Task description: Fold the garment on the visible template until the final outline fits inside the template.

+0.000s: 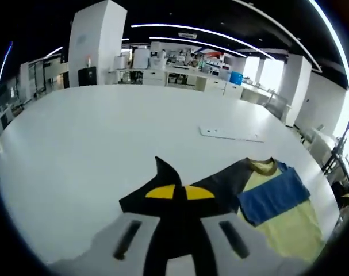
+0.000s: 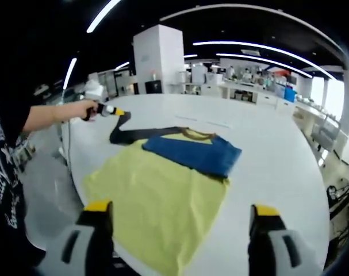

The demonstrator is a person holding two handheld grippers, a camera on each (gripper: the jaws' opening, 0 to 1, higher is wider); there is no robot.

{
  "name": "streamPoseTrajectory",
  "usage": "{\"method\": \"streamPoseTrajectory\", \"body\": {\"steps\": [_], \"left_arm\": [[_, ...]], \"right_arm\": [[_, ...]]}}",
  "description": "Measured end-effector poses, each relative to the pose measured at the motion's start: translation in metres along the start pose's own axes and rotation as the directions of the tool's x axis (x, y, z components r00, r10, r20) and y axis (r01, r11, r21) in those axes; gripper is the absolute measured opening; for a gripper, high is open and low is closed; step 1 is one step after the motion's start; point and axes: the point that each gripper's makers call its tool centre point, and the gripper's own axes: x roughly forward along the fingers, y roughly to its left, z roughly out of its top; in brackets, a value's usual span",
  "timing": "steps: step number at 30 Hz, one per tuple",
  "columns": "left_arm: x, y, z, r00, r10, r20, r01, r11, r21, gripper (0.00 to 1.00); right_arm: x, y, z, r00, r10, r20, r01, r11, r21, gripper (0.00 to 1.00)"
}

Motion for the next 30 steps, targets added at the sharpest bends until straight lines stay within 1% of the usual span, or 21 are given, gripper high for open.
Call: {"method": "streamPoseTrajectory", "body": {"steps": [6,12,16,21,25,30], "left_arm": [[0.008,-0.016,0.005,0.999,-0.043,-0.015,0.044,0.998,0.042,0.01],[0.012,-0.031,0.009,0.997,-0.072,-0.023,0.073,0.995,0.061,0.01],[0.018,-0.041,0.016,0.995,-0.097,-0.026,0.099,0.992,0.075,0.01],[0.019,-0.058,0.029,0.992,-0.128,-0.009,0.129,0.987,0.092,0.01],[0.023,-0.069,0.034,0.989,-0.147,-0.007,0.147,0.984,0.101,0.01],[0.033,-0.084,0.042,0.984,-0.177,0.003,0.176,0.978,0.114,0.01]], "right_arm": [[-0.002,-0.002,-0.002,1.0,-0.005,-0.001,0.005,1.0,0.006,1.0],[-0.002,-0.003,-0.005,1.0,-0.005,-0.005,0.005,1.0,0.012,1.0],[0.0,-0.002,-0.007,1.0,-0.001,-0.011,0.001,1.0,0.013,1.0],[0.002,-0.003,-0.009,1.0,-0.001,-0.014,0.001,1.0,0.014,1.0],[0.002,-0.002,-0.009,1.0,0.001,-0.016,-0.001,1.0,0.017,1.0],[0.001,-0.004,-0.012,1.0,-0.004,-0.017,0.004,1.0,0.026,1.0]]}}
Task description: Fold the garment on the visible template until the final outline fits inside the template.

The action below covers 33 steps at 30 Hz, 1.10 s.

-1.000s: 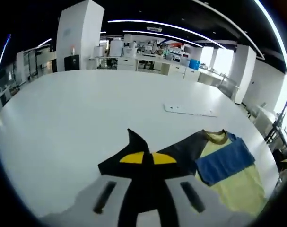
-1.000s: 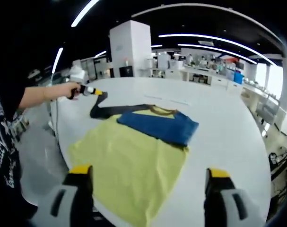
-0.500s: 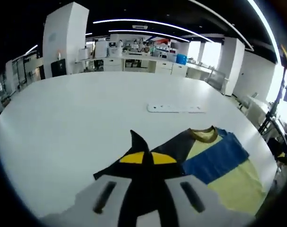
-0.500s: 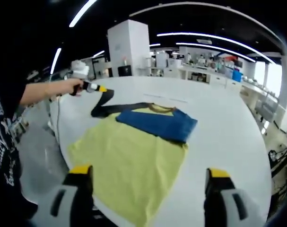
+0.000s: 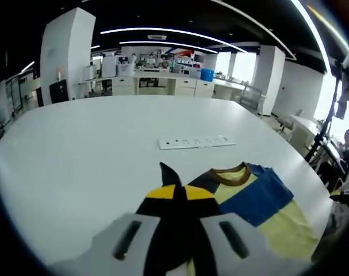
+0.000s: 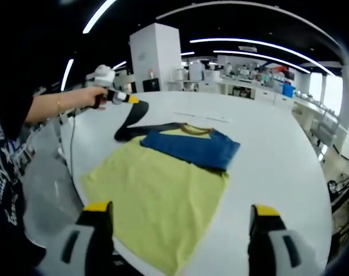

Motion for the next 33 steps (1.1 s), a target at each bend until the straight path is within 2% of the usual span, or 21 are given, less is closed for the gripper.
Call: {"method": "streamPoseTrajectory", "body": {"steps": [3,7,9,20,28,33], "left_arm": [[0.004,-0.009,0.005,1.0,-0.016,0.012,0.016,1.0,0.002,0.01],[0.009,-0.021,0.006,0.999,-0.039,0.001,0.039,0.998,0.051,0.01],[0.011,-0.025,0.007,0.999,-0.052,0.002,0.052,0.998,0.042,0.01],[0.027,-0.055,0.03,0.993,-0.095,0.066,0.091,0.994,0.058,0.01],[0.035,-0.082,0.035,0.989,-0.121,0.081,0.114,0.99,0.087,0.01],[0.041,-0.107,0.031,0.985,-0.148,0.084,0.14,0.986,0.092,0.01]], "right_arm": [[0.0,-0.001,-0.001,1.0,-0.001,-0.004,0.001,1.0,0.002,1.0],[0.0,-0.002,-0.003,1.0,-0.003,-0.009,0.003,1.0,0.001,1.0],[-0.001,-0.002,-0.005,1.0,-0.004,-0.014,0.004,1.0,-0.002,1.0],[-0.003,-0.001,-0.006,1.0,-0.008,-0.024,0.008,1.0,-0.003,1.0],[-0.003,-0.002,-0.008,0.999,-0.011,-0.031,0.011,1.0,-0.003,1.0],[-0.001,-0.001,-0.011,0.999,-0.007,-0.041,0.007,1.0,0.0,1.0]]}}
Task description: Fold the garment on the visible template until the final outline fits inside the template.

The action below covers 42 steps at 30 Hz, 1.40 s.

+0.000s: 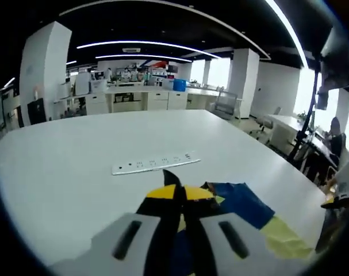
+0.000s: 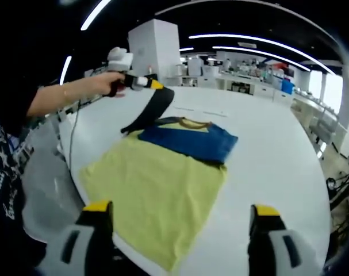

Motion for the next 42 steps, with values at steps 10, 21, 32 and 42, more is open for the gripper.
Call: {"method": "streamPoseTrajectory", "body": {"steps": [10,21,32,42], "left_arm": [[0.019,-0.038,-0.001,0.998,-0.06,-0.005,0.061,0.997,0.048,0.0],[0.031,-0.075,-0.004,0.993,-0.12,-0.005,0.12,0.989,0.084,0.0],[0.041,-0.106,-0.018,0.984,-0.175,-0.019,0.176,0.981,0.076,0.0],[0.048,-0.133,-0.031,0.971,-0.235,-0.03,0.237,0.969,0.076,0.0]], "right_arm": [[0.002,0.0,-0.001,1.0,-0.001,-0.001,0.001,1.0,0.008,1.0],[0.0,0.002,-0.007,1.0,0.001,-0.009,-0.001,1.0,0.014,1.0],[-0.003,-0.003,-0.013,1.0,-0.008,-0.01,0.008,0.999,0.034,1.0],[-0.001,-0.003,-0.013,1.0,0.005,0.007,-0.005,0.999,0.054,1.0]]}}
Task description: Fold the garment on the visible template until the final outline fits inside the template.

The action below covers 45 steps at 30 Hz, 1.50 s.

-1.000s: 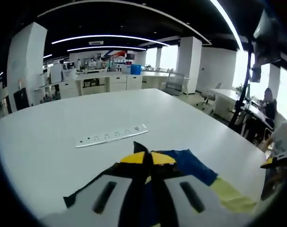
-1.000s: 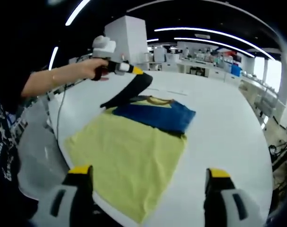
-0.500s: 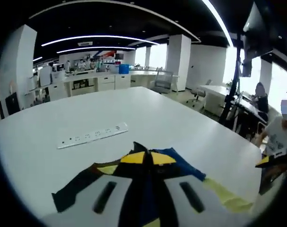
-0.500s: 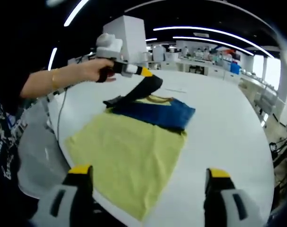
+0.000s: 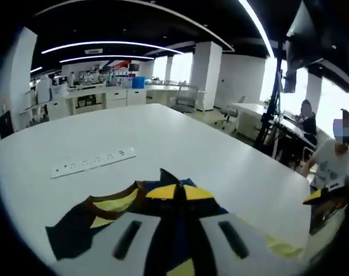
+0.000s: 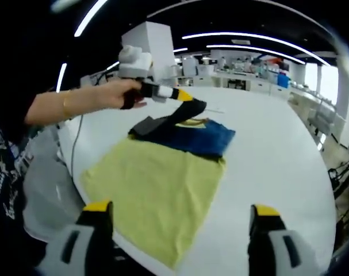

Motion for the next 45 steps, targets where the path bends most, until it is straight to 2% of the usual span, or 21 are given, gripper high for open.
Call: {"method": "streamPoseTrajectory", "body": {"steps": [9,13,16,19,21,23,27,31,36,38,41,43,45], "left_arm": [[0.011,-0.028,-0.013,0.997,-0.076,-0.018,0.076,0.997,0.009,0.0],[0.012,-0.049,-0.02,0.99,-0.134,-0.033,0.135,0.991,0.026,0.0],[0.011,-0.062,-0.028,0.987,-0.155,-0.05,0.157,0.987,0.036,0.0],[0.016,-0.066,-0.035,0.983,-0.17,-0.065,0.172,0.985,0.03,0.01],[0.018,-0.071,-0.042,0.979,-0.187,-0.079,0.192,0.979,0.062,0.03],[0.018,-0.076,-0.048,0.976,-0.195,-0.094,0.202,0.977,0.071,0.1],[0.015,-0.078,-0.052,0.976,-0.193,-0.099,0.203,0.974,0.099,0.36],[0.002,-0.076,-0.045,0.976,-0.208,-0.062,0.214,0.971,0.103,0.55],[-0.015,-0.064,-0.037,0.977,-0.213,-0.03,0.215,0.965,0.149,0.85],[-0.023,-0.061,-0.035,0.976,-0.217,-0.019,0.218,0.965,0.145,0.93],[-0.036,-0.054,-0.034,0.975,-0.221,-0.016,0.221,0.967,0.13,0.99],[-0.044,-0.043,-0.036,0.98,-0.196,-0.022,0.198,0.972,0.124,0.99],[-0.052,-0.039,-0.034,0.98,-0.198,-0.017,0.199,0.975,0.103,0.99]], "right_arm": [[0.0,-0.003,0.001,1.0,-0.004,0.006,0.004,1.0,0.007,1.0],[-0.001,-0.002,0.0,1.0,-0.004,0.001,0.004,1.0,0.008,1.0],[-0.001,-0.001,-0.001,1.0,-0.003,-0.003,0.003,1.0,0.011,1.0],[0.0,0.0,0.0,1.0,0.001,0.003,-0.001,1.0,0.013,1.0],[0.0,0.0,0.0,1.0,0.001,0.003,-0.001,1.0,0.01,1.0],[-0.001,0.0,0.0,1.0,0.0,0.004,0.0,1.0,0.012,1.0],[-0.003,-0.002,0.0,1.0,-0.002,0.009,0.002,1.0,0.009,1.0],[-0.004,-0.003,0.0,1.0,0.014,0.0,-0.014,1.0,-0.009,1.0],[-0.004,0.003,0.007,0.998,0.065,0.006,-0.064,0.997,-0.03,1.0],[-0.003,0.006,0.009,0.995,0.098,0.001,-0.098,0.995,-0.034,1.0],[-0.002,0.008,0.011,0.993,0.12,-0.01,-0.12,0.991,-0.057,1.0],[0.0,0.011,0.013,0.99,0.141,-0.012,-0.142,0.988,-0.058,1.0],[0.001,0.013,0.015,0.987,0.16,-0.013,-0.16,0.985,-0.061,1.0]]}}
